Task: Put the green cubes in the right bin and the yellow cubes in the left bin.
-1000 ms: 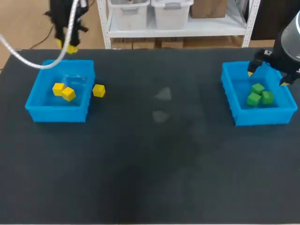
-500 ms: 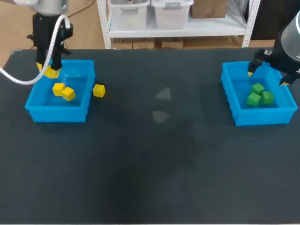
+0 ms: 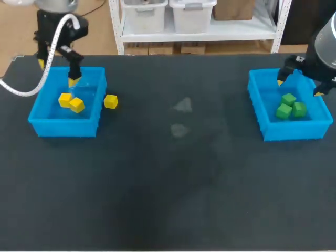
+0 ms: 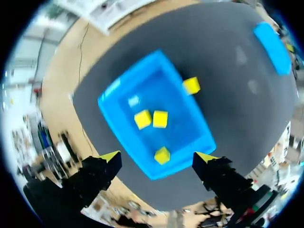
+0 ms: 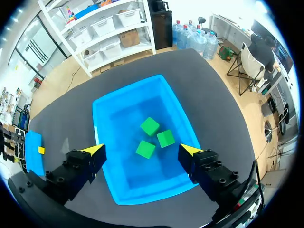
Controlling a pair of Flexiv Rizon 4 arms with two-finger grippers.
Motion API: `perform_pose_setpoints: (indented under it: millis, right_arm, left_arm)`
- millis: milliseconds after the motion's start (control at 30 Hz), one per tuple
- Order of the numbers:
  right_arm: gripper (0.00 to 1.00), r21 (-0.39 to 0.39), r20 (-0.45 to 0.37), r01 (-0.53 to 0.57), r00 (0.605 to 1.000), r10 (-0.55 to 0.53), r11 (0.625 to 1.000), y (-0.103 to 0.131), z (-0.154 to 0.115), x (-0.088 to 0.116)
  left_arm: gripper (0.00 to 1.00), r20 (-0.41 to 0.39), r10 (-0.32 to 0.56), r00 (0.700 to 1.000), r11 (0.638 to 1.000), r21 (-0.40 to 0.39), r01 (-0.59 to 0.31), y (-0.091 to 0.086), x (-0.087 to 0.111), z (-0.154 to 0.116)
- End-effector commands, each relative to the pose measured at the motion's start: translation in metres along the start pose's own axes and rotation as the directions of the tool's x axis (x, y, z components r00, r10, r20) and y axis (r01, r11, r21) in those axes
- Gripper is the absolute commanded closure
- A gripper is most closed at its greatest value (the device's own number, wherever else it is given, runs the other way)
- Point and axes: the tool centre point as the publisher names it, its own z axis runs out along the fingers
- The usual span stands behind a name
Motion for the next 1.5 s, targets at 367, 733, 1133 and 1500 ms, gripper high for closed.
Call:
perform_pose_setpoints:
  millis: [367,733,1133,1500]
  right_arm:
    - [0.0,0.0,0.007,-0.001,1.0,0.001,1.0,-0.001,-0.001,0.002]
    - [0.0,0.0,0.007,-0.001,1.0,0.001,1.0,-0.001,-0.001,0.002]
    - [0.0,0.0,0.007,-0.001,1.0,0.001,1.0,-0.001,-0.001,0.002]
    - [0.0,0.0,0.007,-0.001,1.0,0.001,1.0,-0.001,-0.001,0.002]
  left_arm:
    - [0.0,0.254,0.569,0.782,0.815,-0.303,-0.494,-0.044,-0.086,-0.042]
    - [0.0,0.281,0.57,0.772,0.82,-0.259,-0.511,-0.045,-0.101,-0.045]
    - [0.0,0.242,0.683,0.689,0.725,-0.342,-0.598,-0.045,-0.097,-0.03]
    - [0.0,0.183,0.814,0.551,0.58,-0.304,-0.756,-0.034,-0.108,-0.012]
